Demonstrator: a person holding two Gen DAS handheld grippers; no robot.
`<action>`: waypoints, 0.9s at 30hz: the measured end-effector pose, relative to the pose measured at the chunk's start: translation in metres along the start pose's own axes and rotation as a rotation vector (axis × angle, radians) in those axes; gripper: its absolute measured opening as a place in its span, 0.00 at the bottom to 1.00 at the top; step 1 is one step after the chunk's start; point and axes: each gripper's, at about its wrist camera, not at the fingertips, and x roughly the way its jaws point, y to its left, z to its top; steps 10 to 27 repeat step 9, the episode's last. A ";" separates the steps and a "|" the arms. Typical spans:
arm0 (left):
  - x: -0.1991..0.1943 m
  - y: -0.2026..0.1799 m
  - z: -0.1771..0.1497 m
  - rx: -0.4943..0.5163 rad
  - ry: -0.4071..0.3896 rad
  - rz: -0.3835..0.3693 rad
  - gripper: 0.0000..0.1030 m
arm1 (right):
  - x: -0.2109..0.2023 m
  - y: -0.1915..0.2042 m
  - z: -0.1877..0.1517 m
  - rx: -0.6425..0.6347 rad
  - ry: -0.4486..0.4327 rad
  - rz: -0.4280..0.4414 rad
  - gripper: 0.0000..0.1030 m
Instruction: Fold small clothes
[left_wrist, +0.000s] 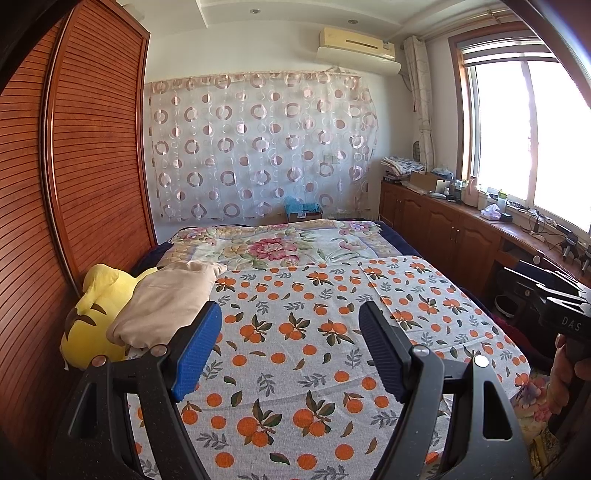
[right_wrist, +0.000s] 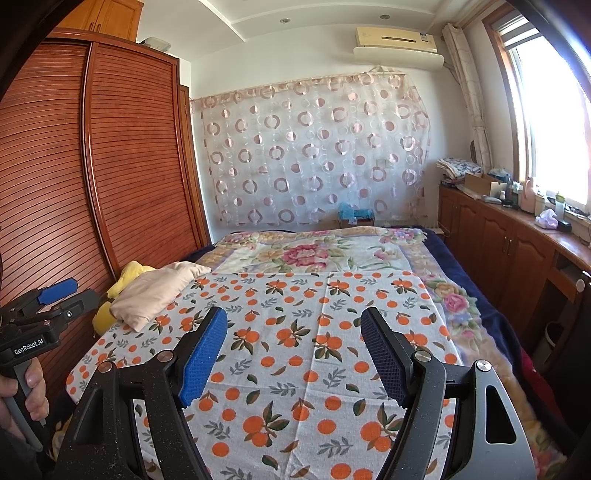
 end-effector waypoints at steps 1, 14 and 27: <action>0.000 0.000 0.000 0.000 -0.001 0.000 0.75 | 0.000 0.000 0.000 0.000 0.000 0.000 0.74; 0.000 0.000 -0.001 0.000 -0.002 0.000 0.75 | 0.000 0.002 0.000 -0.001 -0.002 -0.001 0.74; 0.000 0.000 -0.001 0.000 -0.002 0.000 0.75 | 0.000 0.002 0.000 -0.001 -0.002 -0.001 0.74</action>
